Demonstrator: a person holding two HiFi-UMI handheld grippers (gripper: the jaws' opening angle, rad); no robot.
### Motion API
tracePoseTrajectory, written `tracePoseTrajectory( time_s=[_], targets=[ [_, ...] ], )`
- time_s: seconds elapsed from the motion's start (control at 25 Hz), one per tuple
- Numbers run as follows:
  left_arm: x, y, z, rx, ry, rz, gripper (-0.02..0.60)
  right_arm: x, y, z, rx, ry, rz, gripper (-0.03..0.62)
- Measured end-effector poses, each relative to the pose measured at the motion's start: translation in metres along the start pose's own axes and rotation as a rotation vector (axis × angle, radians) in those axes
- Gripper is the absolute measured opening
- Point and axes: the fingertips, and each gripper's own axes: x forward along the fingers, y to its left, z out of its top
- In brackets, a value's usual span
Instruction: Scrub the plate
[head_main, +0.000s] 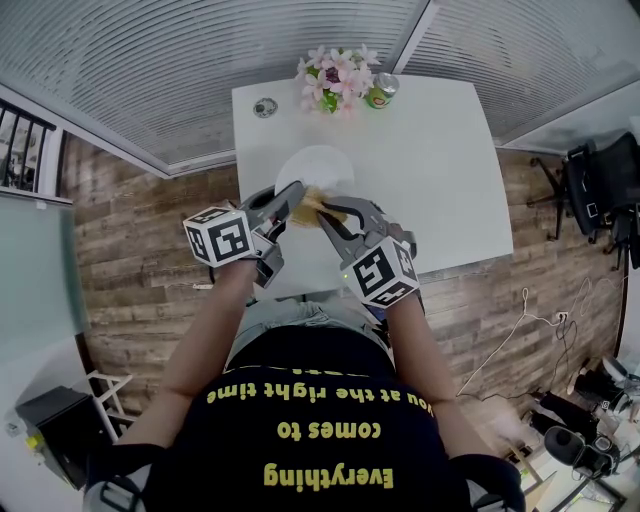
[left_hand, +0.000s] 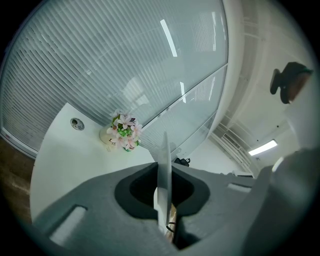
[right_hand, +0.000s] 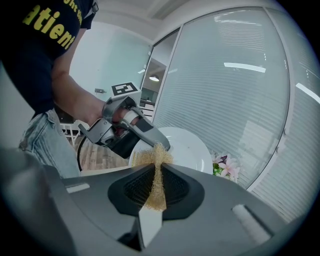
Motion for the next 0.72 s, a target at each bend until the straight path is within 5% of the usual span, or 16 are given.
tracePoseTrajectory(
  time_s=[0.72],
  targets=[
    [-0.001,-0.008,-0.002,0.015,0.029,-0.027,0.02,-0.022,-0.051,-0.032,0.073,0.116,-0.202,0.04]
  ],
)
